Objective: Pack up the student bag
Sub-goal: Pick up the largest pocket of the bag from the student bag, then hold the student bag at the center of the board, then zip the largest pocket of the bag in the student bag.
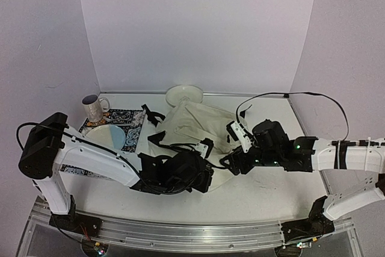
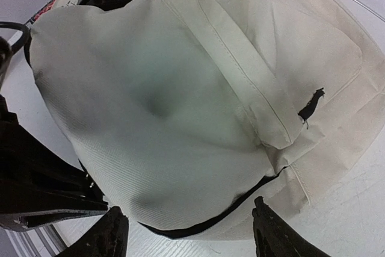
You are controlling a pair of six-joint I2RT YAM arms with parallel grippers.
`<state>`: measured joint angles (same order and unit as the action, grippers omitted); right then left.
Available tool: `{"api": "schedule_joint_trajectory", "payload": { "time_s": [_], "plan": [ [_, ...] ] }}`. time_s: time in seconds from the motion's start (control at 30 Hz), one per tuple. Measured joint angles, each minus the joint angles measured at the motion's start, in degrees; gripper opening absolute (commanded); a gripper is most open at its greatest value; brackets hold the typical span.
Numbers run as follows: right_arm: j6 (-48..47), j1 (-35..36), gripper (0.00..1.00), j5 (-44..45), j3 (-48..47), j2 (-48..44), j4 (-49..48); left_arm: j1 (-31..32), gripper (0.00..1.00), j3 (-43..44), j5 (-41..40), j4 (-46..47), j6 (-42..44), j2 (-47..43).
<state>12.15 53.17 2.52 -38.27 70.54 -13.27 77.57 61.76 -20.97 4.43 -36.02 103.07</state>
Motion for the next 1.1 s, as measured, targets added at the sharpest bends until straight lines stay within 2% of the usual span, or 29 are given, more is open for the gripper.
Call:
{"api": "schedule_joint_trajectory", "payload": {
  "time_s": [0.3, 0.47, 0.57, 0.67, 0.8, 0.93, 1.1],
  "plan": [
    [-8.2, 1.0, 0.7, -6.5, 0.1, 1.6, -3.6, 0.0, 0.0, -2.1, 1.8, -2.8, -1.6, -6.6],
    [-15.5, 2.7, 0.66, -7.6, 0.0, 4.5, -6.0, -0.4, 0.0, -3.3, 3.0, -4.7, -2.0, -9.8],
    [-20.0, 3.9, 0.53, -7.4, 0.0, 7.3, -6.8, -0.9, 0.0, -3.4, 4.3, -5.5, -2.0, -10.2],
    [-23.4, 4.4, 0.18, -6.5, -0.1, 9.1, -8.0, -1.8, 0.0, -3.5, 6.2, -5.6, -2.0, -10.6],
    [-25.8, 4.3, 0.0, -5.1, -0.3, 9.8, -9.0, -3.6, 0.0, -4.5, 8.7, -6.6, -2.3, -12.4],
    [-26.0, 4.4, 0.0, -3.7, 0.0, 8.5, -9.3, -8.0, 0.0, -6.2, 11.8, -8.9, -3.1, -16.1],
    [-25.6, 4.7, 0.0, -0.7, 2.8, 2.4, -9.7, -11.7, 0.0, -8.0, 14.6, -11.4, -3.3, -21.5]
  ]
}}
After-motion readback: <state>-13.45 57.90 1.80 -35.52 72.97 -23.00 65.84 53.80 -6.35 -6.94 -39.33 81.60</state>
